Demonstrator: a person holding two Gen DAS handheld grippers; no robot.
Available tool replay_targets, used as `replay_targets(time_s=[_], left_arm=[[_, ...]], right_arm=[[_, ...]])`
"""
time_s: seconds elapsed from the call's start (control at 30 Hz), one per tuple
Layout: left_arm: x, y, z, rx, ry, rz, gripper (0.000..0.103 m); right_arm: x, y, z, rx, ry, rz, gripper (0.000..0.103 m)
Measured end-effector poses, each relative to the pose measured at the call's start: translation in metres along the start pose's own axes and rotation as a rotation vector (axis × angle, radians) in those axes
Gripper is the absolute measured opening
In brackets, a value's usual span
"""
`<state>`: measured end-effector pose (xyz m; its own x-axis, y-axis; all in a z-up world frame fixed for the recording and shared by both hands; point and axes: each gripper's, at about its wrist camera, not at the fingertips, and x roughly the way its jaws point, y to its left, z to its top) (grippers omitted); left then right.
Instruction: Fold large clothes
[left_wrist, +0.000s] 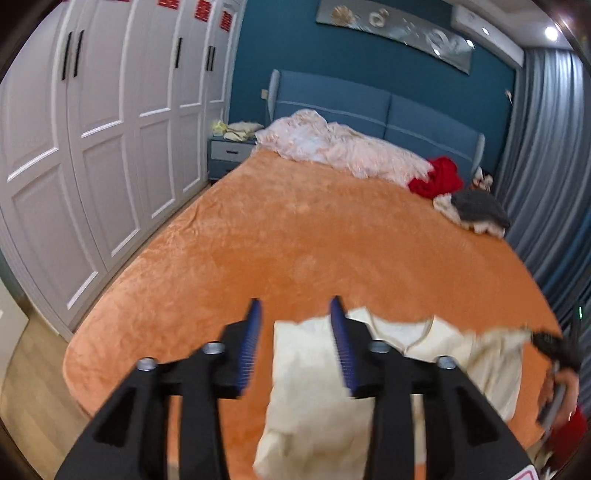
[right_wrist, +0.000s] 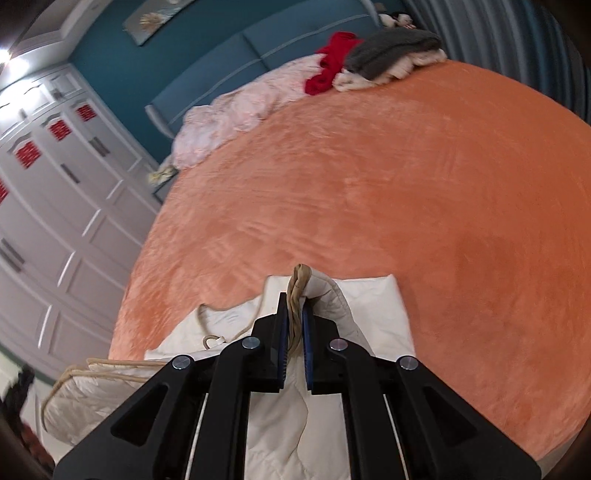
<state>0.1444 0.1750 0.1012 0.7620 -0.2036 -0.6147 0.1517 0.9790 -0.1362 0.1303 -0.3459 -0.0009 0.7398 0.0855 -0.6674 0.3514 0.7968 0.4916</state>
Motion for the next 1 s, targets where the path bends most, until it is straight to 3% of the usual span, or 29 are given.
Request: replay_targets(time_s=[0.07, 0.17, 0.3, 0.4, 0.47, 0.67, 0.73, 0.8, 0.83, 0.87, 0.9, 1.0], left_arm=[[0.01, -0.002, -0.014, 0.038, 0.037, 0.015, 0.049], [0.034, 0.002, -0.04, 0.015, 0.117, -0.019, 0.064], [0.078, 0.01, -0.065, -0.057, 0.23, -0.056, 0.065], [0.117, 0.016, -0.075, -0.093, 0.291, -0.052, 0.065], [0.143, 0.022, -0.08, -0.137, 0.34, -0.053, 0.065], [0.18, 0.021, -0.076, -0.181, 0.355, -0.105, 0.063], [0.185, 0.016, -0.07, -0.171, 0.354, -0.096, 0.049], [0.191, 0.012, -0.064, -0.141, 0.355, -0.07, 0.017], [0.192, 0.01, -0.061, -0.135, 0.354, -0.065, 0.01], [0.192, 0.01, -0.059, -0.133, 0.348, -0.067, 0.008], [0.19, 0.008, -0.056, -0.128, 0.329, -0.064, 0.006], [0.176, 0.003, -0.04, -0.101, 0.267, -0.057, 0.006]], right_arm=[[0.005, -0.007, 0.003, 0.042, 0.006, 0.001, 0.013], [-0.016, -0.017, 0.005, 0.117, -0.09, 0.045, 0.036], [-0.038, -0.024, 0.006, 0.088, -0.123, 0.048, 0.038], [-0.039, -0.023, 0.0, -0.007, -0.102, -0.011, 0.056], [-0.032, -0.023, -0.006, -0.056, -0.084, -0.047, 0.057], [0.029, -0.015, -0.02, -0.185, 0.058, -0.121, 0.057], [0.049, -0.013, -0.024, -0.194, 0.09, -0.137, 0.057], [0.068, -0.014, -0.027, -0.179, 0.115, -0.145, 0.057], [0.074, -0.015, -0.029, -0.171, 0.124, -0.139, 0.056], [0.081, -0.017, -0.029, -0.165, 0.137, -0.128, 0.041], [0.086, -0.017, -0.031, -0.162, 0.158, -0.116, 0.018], [0.072, -0.016, -0.03, -0.165, 0.111, -0.072, 0.009]])
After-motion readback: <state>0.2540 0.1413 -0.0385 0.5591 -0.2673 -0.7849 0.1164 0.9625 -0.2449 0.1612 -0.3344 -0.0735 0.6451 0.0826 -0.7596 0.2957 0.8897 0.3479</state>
